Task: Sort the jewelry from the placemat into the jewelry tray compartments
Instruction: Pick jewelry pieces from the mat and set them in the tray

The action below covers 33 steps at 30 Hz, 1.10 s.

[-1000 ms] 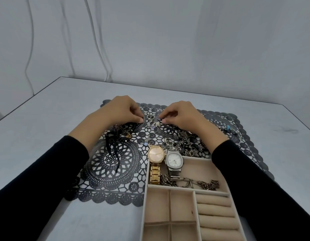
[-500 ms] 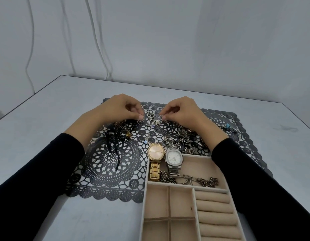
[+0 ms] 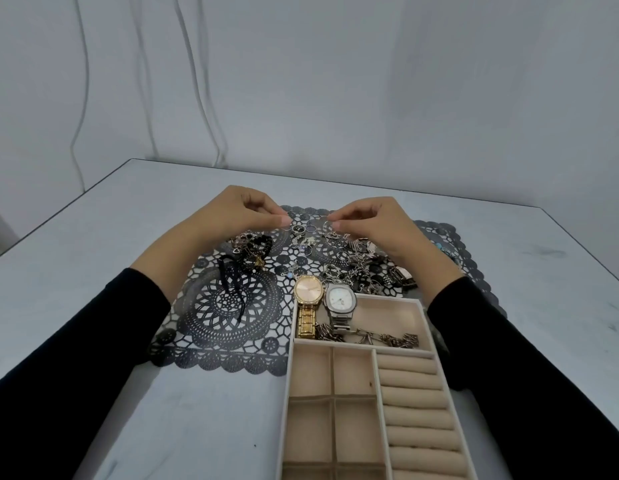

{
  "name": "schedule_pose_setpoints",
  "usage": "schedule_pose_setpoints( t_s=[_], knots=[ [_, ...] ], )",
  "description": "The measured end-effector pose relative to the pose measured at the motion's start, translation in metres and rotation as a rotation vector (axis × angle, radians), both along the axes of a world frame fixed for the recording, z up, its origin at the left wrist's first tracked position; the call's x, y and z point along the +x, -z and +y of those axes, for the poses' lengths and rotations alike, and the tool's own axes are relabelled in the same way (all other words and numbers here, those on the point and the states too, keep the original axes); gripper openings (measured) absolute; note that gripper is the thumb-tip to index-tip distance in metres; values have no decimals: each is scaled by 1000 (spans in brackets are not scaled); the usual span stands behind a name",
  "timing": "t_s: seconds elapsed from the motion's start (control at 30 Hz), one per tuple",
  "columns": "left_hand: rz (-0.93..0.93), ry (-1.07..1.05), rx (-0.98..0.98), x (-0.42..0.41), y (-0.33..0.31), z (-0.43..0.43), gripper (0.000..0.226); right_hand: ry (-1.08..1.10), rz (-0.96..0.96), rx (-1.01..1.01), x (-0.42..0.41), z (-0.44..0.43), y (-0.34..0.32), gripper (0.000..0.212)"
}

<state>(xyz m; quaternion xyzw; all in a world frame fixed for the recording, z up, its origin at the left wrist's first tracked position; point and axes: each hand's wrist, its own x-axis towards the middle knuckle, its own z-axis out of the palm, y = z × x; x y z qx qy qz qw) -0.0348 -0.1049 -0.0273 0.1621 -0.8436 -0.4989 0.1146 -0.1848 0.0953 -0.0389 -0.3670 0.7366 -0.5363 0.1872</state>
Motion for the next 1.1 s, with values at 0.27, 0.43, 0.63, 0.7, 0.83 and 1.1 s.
schedule_pose_setpoints(
  t_s=[0.27, 0.43, 0.63, 0.7, 0.83, 1.1],
  knots=[
    [109, -51, -1, 25, -9, 31, 21, 35, -56, -134, 20, 54, -13, 15],
    [158, -40, 2, 43, -11, 53, 22, 67, -56, -193, 36, 88, -19, 17],
    [174, -11, 23, 59, -7, 87, 22, 64, -54, -228, 58, 125, -16, 16],
    [174, 8, 33, 63, -3, 97, 22, 65, -44, -233, 64, 135, -13, 16],
    [182, 19, 61, 69, 3, 117, 17, 74, -26, -215, 75, 150, -7, 16],
    [189, 46, 91, 78, 14, 139, 17, 48, 60, -98, 91, 173, 0, 17]
  ],
)
